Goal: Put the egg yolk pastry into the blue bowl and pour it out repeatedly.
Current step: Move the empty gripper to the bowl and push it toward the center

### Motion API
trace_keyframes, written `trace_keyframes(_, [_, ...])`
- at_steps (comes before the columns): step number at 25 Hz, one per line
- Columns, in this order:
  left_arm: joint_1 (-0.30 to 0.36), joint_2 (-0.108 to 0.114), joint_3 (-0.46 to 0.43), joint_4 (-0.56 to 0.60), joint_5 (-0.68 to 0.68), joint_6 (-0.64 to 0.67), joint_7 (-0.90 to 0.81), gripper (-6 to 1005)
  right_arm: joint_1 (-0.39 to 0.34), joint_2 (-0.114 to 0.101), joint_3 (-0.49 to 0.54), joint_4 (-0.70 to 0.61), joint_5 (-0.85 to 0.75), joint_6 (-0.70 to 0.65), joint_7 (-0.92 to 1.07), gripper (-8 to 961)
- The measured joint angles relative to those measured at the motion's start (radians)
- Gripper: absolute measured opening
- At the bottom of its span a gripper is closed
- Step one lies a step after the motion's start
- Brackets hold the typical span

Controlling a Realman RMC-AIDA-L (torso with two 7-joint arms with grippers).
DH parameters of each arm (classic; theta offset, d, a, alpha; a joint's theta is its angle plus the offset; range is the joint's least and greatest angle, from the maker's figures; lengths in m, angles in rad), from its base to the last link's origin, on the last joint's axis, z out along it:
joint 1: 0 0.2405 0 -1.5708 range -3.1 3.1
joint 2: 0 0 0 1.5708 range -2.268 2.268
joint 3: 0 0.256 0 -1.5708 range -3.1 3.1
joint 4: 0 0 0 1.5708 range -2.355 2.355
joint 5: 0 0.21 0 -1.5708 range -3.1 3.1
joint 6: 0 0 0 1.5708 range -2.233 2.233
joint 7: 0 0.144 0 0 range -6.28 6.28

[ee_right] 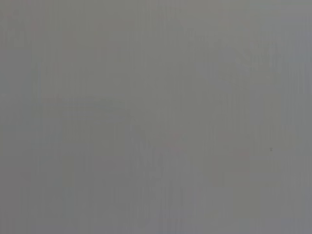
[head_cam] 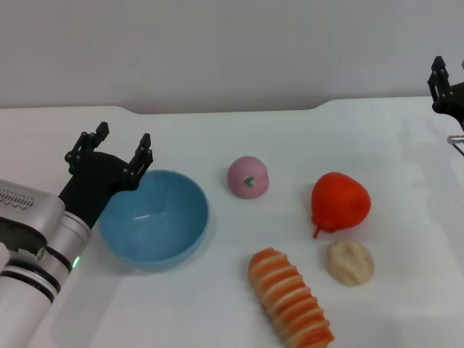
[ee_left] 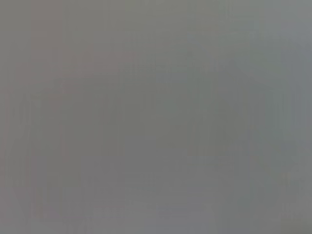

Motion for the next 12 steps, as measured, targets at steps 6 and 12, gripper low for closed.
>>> trace_keyframes(6, [0.002,0.0,0.003,0.0,-0.001,0.0,-0.001,700,-0.002,0.0,0.0,0.0,0.0,0.0,-0.004,428])
trace_keyframes(12, [0.002,0.0,0.005,-0.002,0.0,0.0,-0.004,700,-0.017,0.0,0.0,0.0,-0.001,0.0,-0.004,428])
